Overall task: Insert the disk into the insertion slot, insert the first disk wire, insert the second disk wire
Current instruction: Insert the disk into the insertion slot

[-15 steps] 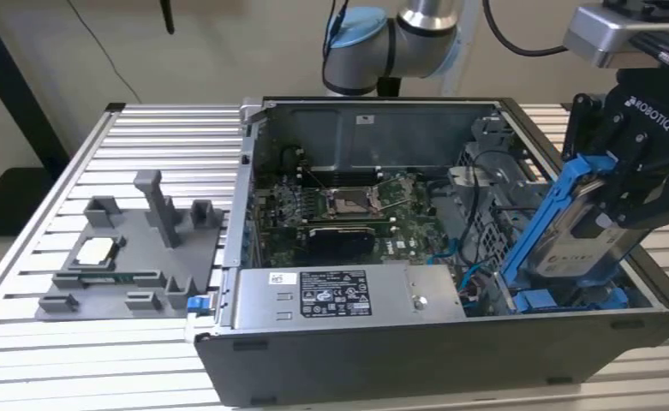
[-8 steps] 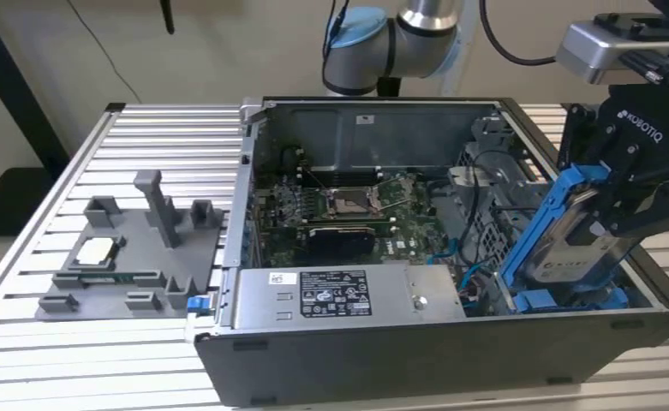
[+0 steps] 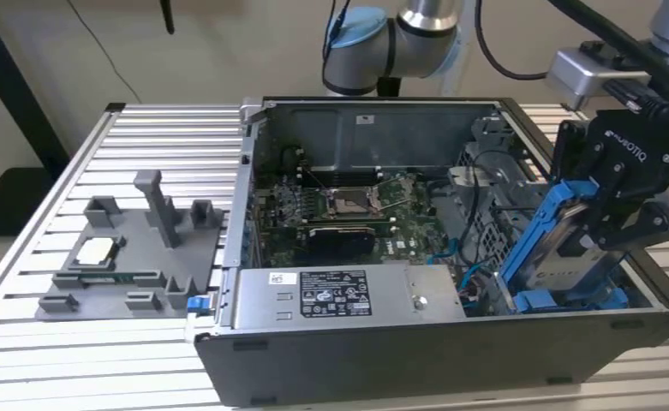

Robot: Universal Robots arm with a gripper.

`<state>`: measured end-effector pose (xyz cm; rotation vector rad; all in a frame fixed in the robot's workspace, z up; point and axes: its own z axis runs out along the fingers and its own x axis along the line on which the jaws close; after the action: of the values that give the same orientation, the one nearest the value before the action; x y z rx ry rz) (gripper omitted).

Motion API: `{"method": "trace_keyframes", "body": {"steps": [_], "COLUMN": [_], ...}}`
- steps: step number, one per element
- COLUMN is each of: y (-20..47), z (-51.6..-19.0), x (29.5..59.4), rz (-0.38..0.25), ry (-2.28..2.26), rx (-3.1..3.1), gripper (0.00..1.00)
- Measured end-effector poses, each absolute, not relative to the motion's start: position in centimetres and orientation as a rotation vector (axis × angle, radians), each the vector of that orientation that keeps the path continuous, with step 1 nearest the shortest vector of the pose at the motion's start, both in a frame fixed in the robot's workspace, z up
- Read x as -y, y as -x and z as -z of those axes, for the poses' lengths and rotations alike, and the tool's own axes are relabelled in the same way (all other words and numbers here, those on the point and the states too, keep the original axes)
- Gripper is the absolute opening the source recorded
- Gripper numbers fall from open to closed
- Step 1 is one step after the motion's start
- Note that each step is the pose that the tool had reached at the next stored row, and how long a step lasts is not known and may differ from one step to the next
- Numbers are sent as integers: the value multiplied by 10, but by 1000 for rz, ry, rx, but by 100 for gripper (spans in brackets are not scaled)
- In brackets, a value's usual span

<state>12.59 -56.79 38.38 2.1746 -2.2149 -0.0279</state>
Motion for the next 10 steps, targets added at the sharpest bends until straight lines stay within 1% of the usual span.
{"method": "trace_keyframes", "body": {"steps": [6,7,10], "y": [-126,-126,-126], "z": [-381,-381,-386], "x": [568,568,568], "rz": [28,28,28], "ry": [-2174,-2175,-2175], "rx": [2215,2215,2215], "gripper": [34,40,40]}}
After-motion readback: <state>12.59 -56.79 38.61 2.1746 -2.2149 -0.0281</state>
